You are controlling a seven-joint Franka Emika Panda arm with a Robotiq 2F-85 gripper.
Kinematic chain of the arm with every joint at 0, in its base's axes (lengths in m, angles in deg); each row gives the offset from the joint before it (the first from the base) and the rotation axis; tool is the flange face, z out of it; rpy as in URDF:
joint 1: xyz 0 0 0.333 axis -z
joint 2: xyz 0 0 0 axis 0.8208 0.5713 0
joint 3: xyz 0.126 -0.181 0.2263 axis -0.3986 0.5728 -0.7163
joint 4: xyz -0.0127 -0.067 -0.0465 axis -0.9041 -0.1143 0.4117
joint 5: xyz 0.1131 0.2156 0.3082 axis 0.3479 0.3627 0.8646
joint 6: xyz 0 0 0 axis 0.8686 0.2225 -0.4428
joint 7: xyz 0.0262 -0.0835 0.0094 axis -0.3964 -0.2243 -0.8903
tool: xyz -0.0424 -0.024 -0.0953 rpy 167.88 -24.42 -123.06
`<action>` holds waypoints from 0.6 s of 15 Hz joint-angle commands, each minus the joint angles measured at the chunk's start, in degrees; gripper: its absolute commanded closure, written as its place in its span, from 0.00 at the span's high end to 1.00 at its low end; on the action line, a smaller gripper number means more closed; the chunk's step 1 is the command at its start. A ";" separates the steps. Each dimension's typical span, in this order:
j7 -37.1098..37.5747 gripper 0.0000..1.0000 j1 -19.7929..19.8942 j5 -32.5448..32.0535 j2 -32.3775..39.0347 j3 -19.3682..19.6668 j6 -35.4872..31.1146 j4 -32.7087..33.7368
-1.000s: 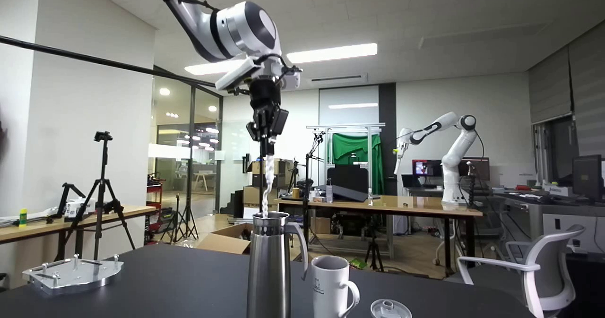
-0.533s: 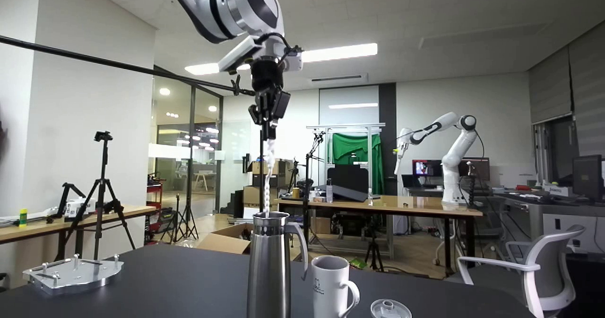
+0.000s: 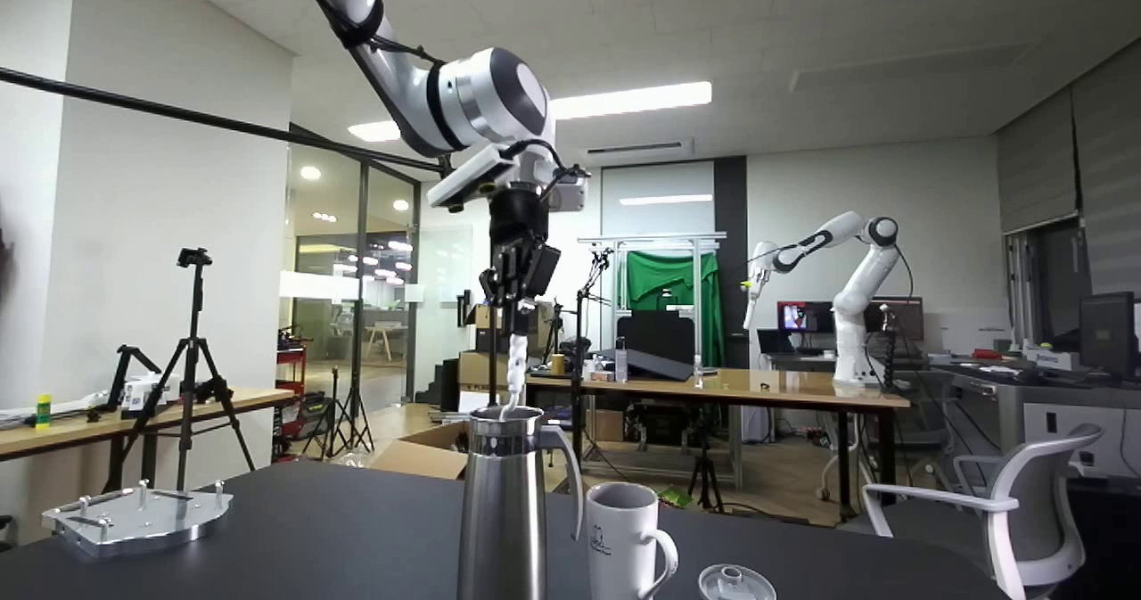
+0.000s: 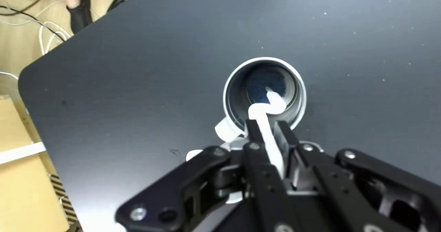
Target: Scrub the inside of the flask with the brush
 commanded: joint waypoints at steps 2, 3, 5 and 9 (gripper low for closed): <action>0.01 0.04 -2.94 -6.28 -5.58 -0.33 10.37 4.56; -0.35 0.04 -3.06 -6.69 -7.01 -0.60 10.48 4.89; -0.78 0.04 -2.36 -4.88 -7.80 -0.82 9.40 5.50; -0.90 0.04 -0.47 -0.84 -7.18 -0.34 4.38 2.49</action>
